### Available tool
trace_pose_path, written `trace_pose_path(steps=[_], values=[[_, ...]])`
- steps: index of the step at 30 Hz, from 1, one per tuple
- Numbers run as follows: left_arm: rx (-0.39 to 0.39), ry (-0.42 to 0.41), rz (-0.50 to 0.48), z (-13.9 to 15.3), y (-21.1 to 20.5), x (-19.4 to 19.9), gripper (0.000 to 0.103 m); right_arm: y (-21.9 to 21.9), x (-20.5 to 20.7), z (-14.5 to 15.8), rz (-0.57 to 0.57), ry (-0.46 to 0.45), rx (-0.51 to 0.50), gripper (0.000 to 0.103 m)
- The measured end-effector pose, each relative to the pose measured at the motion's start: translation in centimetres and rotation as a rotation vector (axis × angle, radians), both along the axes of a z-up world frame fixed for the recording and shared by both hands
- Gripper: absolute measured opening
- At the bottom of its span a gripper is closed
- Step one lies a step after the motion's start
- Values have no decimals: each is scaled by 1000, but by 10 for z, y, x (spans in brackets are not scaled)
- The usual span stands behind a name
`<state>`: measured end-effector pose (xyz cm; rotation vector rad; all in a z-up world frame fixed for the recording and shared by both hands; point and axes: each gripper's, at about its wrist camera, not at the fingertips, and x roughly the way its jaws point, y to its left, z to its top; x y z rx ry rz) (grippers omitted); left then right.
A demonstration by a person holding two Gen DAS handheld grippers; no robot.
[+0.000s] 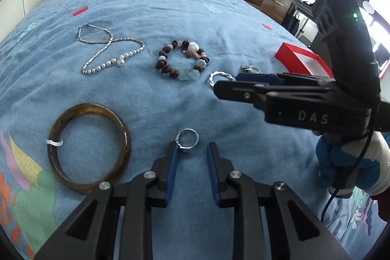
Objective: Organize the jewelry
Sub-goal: 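Grasp the silver ring with the left tool while the right tool grasps the twisted silver hoop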
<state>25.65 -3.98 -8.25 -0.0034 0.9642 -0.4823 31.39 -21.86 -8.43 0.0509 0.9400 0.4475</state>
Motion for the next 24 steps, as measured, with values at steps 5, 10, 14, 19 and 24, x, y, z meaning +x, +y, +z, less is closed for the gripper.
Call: trace_pose_path(steps=[5, 10, 14, 19, 24], values=[[18, -6, 9, -3, -3, 5, 24, 5, 4, -3, 14, -4, -31, 49], [29, -8, 18, -5, -6, 9, 23, 3, 8, -6, 17, 6, -43, 40], [49, -21, 19, -3, -8, 4, 18, -1, 3, -3, 17, 7, -28, 40], [44, -15, 31, 3, -5, -5, 18, -5, -12, 5, 13, 3, -8, 39], [40, -21, 54, 17, 2, -22, 18, -12, -34, 16, 5, -4, -2, 39]])
